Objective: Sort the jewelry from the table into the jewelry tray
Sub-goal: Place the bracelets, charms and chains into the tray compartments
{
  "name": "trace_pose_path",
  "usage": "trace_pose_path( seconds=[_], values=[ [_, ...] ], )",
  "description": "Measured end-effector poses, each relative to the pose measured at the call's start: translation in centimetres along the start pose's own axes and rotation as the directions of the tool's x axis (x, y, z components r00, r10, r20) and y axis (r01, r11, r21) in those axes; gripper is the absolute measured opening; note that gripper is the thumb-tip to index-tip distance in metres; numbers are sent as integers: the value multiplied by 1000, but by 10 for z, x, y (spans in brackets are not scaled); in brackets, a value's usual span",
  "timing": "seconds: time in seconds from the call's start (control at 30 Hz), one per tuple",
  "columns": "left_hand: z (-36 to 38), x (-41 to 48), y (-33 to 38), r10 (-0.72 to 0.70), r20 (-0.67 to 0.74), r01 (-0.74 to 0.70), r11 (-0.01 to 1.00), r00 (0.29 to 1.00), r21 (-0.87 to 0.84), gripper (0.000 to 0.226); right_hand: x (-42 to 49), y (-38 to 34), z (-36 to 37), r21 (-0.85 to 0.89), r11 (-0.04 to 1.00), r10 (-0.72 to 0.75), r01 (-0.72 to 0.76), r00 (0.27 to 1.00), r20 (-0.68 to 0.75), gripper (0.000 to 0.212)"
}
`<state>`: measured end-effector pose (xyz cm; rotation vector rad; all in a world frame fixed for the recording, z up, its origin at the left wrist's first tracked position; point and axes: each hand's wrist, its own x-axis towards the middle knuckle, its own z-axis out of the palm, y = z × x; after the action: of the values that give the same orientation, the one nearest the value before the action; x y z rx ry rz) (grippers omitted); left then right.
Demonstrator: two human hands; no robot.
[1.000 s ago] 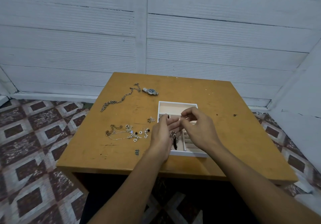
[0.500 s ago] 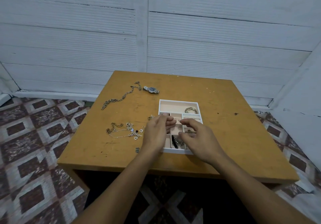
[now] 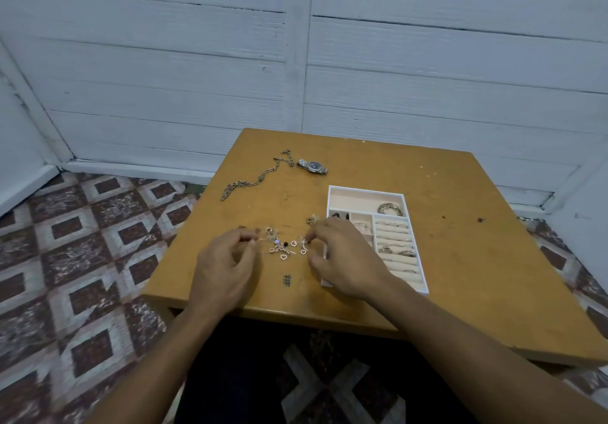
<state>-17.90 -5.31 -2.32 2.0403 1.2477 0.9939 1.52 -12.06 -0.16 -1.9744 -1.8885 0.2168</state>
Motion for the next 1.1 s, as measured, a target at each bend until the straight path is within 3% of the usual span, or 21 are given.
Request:
trace_pose_path(
  seconds=[0.13,0.5,0.7,0.87,1.0,1.1],
  values=[
    [-15,1,-23,1,16,-4,988,1000,156,16,28,-22,15,-72,993,-93,96,995,47,18],
    [-23,-3,-44,51,67,-66,971,996,230,21,74,-57,27,-391,895,-95,216,947,306,13],
    [-21,-1,-45,57,57,-69,973,997,222,21,73,-56,28,-412,864,-110,290,907,407,24],
    [-20,1,-37,65,45,-72,980,997,183,21,71,-47,26,-288,914,-163,286,908,385,14],
    [-17,9,-22,-3,-4,4,997,1000,72,20,68,-43,13,0,987,-153,162,937,314,8],
    [-10,18,-8,-50,5,50,998,999,-27,22,68,-39,1,231,972,-107,48,962,252,8]
  ],
)
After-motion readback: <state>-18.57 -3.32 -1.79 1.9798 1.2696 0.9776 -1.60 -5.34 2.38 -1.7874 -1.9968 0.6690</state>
